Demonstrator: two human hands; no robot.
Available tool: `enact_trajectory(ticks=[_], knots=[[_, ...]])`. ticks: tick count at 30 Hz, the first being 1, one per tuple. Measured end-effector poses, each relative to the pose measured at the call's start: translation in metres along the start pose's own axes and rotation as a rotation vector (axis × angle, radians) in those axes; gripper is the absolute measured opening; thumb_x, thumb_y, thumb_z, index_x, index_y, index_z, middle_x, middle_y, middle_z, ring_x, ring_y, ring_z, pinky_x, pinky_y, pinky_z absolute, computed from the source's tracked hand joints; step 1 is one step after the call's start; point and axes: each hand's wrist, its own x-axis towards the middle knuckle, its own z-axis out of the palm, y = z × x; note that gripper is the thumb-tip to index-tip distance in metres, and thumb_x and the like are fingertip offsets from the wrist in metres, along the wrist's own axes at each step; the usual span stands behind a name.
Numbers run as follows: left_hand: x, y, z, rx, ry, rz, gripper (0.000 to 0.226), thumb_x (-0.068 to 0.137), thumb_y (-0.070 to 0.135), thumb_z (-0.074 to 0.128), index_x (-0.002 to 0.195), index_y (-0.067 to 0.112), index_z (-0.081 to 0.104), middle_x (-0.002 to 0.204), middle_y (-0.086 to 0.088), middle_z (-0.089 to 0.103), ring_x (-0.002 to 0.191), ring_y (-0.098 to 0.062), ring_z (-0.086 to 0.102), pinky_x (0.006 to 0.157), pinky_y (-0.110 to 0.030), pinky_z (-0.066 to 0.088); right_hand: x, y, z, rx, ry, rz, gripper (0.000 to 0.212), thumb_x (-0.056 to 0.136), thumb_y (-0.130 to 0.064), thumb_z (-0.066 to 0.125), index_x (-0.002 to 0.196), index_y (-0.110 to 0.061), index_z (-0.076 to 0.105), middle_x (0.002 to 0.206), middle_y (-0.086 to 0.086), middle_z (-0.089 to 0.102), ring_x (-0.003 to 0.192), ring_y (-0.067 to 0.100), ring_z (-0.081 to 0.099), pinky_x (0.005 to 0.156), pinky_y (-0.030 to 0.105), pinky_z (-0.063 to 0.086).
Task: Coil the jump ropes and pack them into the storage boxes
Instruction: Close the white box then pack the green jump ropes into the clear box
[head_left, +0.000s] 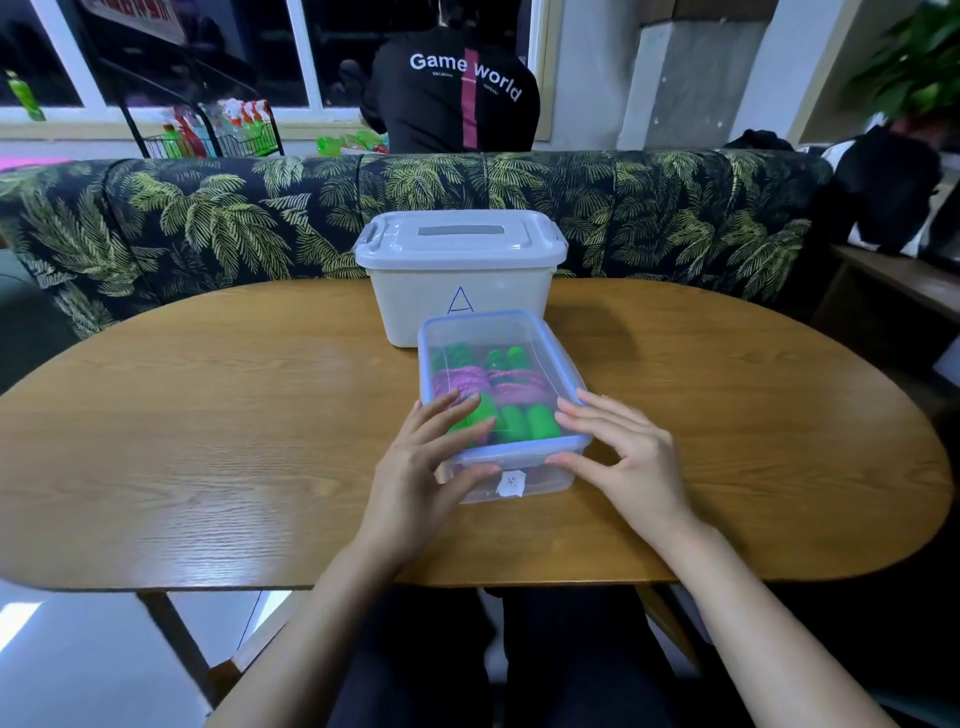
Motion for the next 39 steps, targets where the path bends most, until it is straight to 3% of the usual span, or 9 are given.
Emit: enact_trajectory(ticks=[5,7,9,12,16,21,25,29,39], knots=[[0.002,-0.006,-0.007,0.012,0.020,-0.059,0.042,0.085,0.051,0.065,0.124,0.035,0.065,0.140,0.013,0.053,0.139,-0.009,0.040,0.119,-0.050,0.017,-0.002,-0.018,0.008,-0.233,0.088,-0.073,0.043,0.080,-0.051,0.069,0.101,-0.015,0.078,0.111,-0.002,0.073,0.107,0.016,0.068,0.105,0.039,0.041],[0.004,-0.021,-0.019,0.029,0.161,-0.190,0.040,0.082,0.028,0.075,0.120,0.033,0.068,0.137,0.009,0.053,0.132,-0.017,0.048,0.115,-0.046,0.023,-0.003,-0.037,0.018,-0.271,0.051,-0.174,0.041,0.088,-0.051,0.063,0.106,-0.017,0.077,0.114,-0.002,0.073,0.104,0.018,0.069,0.104,0.042,0.041],[0.010,-0.034,-0.034,0.059,0.312,-0.365,0.045,0.082,0.001,0.074,0.119,0.026,0.068,0.135,0.002,0.055,0.126,-0.026,0.055,0.110,-0.037,0.034,-0.003,-0.062,0.033,-0.130,-0.115,-0.220,0.047,0.097,-0.049,0.051,0.122,-0.015,0.070,0.128,-0.002,0.067,0.118,0.017,0.062,0.111,0.041,0.037],[0.018,-0.033,-0.049,0.037,0.335,-0.405,0.037,0.091,-0.005,0.059,0.120,0.016,0.069,0.131,-0.004,0.062,0.123,-0.021,0.058,0.108,-0.035,0.042,0.002,-0.075,0.043,0.151,-0.192,-0.136,0.046,0.097,-0.031,0.051,0.138,-0.012,0.056,0.144,-0.004,0.053,0.137,0.000,0.042,0.119,0.035,0.027],[0.013,0.000,-0.045,0.041,0.142,-0.196,0.039,0.096,0.035,0.054,0.127,0.014,0.065,0.132,0.003,0.062,0.124,-0.010,0.056,0.109,-0.032,0.040,0.021,-0.041,0.018,0.010,0.013,0.010,0.042,0.097,-0.038,0.051,0.130,-0.015,0.064,0.145,-0.005,0.050,0.136,0.009,0.045,0.119,0.042,0.029],[0.005,0.014,-0.028,0.247,-0.077,-0.080,0.072,0.083,0.079,0.041,0.132,0.030,0.062,0.143,0.007,0.053,0.138,-0.012,0.042,0.117,-0.041,0.023,0.021,0.014,-0.022,-0.179,-0.190,0.155,0.072,0.084,-0.078,0.039,0.134,-0.029,0.059,0.143,-0.018,0.045,0.141,0.004,0.036,0.122,0.040,0.011],[0.012,-0.006,-0.035,0.307,-0.137,-0.107,0.080,0.080,0.084,0.032,0.136,0.033,0.056,0.147,0.015,0.044,0.144,-0.011,0.034,0.118,-0.048,0.017,0.022,0.019,-0.032,-0.110,-0.161,0.109,0.056,0.078,-0.061,0.062,0.123,-0.029,0.067,0.130,-0.017,0.059,0.121,0.007,0.055,0.117,0.045,0.029],[0.016,-0.020,-0.043,0.248,-0.173,-0.121,0.074,0.078,0.074,0.046,0.140,0.035,0.051,0.148,0.020,0.036,0.146,-0.008,0.026,0.120,-0.044,0.014,0.023,0.021,-0.033,-0.027,-0.150,0.095,0.051,0.073,-0.053,0.069,0.118,-0.029,0.067,0.124,-0.017,0.064,0.111,0.007,0.056,0.111,0.046,0.038],[0.013,-0.017,-0.029,0.342,-0.008,-0.044,0.050,0.083,0.041,0.063,0.129,0.020,0.065,0.137,0.003,0.058,0.134,-0.022,0.049,0.112,-0.047,0.037,0.013,0.018,-0.017,-0.166,0.043,0.055,0.040,0.076,-0.042,0.073,0.107,-0.018,0.076,0.112,-0.009,0.072,0.097,0.016,0.065,0.080,0.044,0.057]])
